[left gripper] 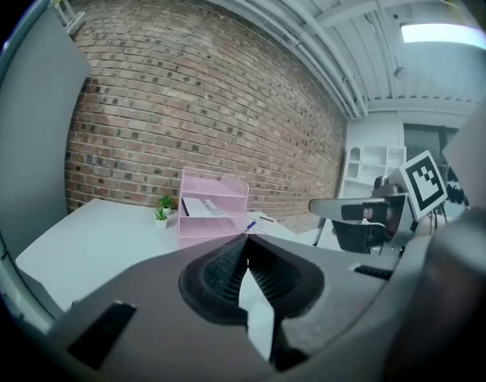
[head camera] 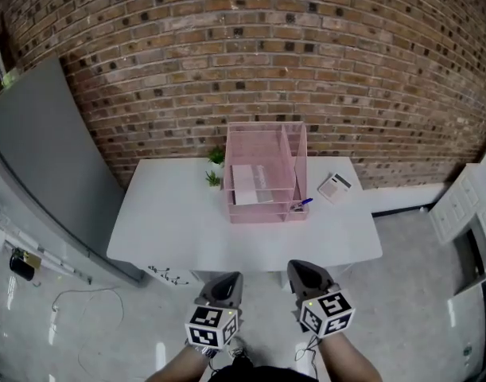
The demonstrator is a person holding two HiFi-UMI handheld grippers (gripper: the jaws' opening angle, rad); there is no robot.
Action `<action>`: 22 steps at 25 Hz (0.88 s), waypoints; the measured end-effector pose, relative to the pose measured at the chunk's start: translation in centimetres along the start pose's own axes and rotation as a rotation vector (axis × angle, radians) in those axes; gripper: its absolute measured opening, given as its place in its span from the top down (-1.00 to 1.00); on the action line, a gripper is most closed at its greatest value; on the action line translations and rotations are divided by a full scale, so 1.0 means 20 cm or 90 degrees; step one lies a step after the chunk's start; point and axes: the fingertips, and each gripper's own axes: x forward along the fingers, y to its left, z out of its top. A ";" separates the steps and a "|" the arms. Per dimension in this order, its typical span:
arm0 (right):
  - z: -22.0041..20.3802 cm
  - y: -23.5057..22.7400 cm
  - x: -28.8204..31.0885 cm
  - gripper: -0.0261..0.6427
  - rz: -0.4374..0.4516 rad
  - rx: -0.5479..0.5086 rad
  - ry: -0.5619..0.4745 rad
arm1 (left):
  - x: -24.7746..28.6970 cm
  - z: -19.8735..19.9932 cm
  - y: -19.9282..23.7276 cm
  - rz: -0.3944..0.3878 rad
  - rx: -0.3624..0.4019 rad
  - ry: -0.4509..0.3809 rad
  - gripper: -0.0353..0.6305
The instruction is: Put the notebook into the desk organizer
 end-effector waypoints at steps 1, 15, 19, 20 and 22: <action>-0.01 0.00 -0.04 0.91 0.011 -0.002 0.000 | -0.02 -0.01 -0.04 0.011 -0.006 0.000 0.88; -0.21 0.01 -0.79 0.91 0.147 -0.019 0.019 | -0.42 -0.30 -0.81 0.124 -0.033 -0.011 0.88; -0.27 0.07 -0.90 0.91 0.166 -0.016 0.025 | -0.53 -0.37 -0.88 0.146 -0.038 -0.004 0.88; -0.28 0.09 -0.92 0.91 0.170 -0.014 0.026 | -0.56 -0.39 -0.89 0.149 -0.039 -0.002 0.88; -0.31 0.12 -0.95 0.91 0.176 -0.011 0.027 | -0.60 -0.41 -0.91 0.152 -0.040 0.001 0.88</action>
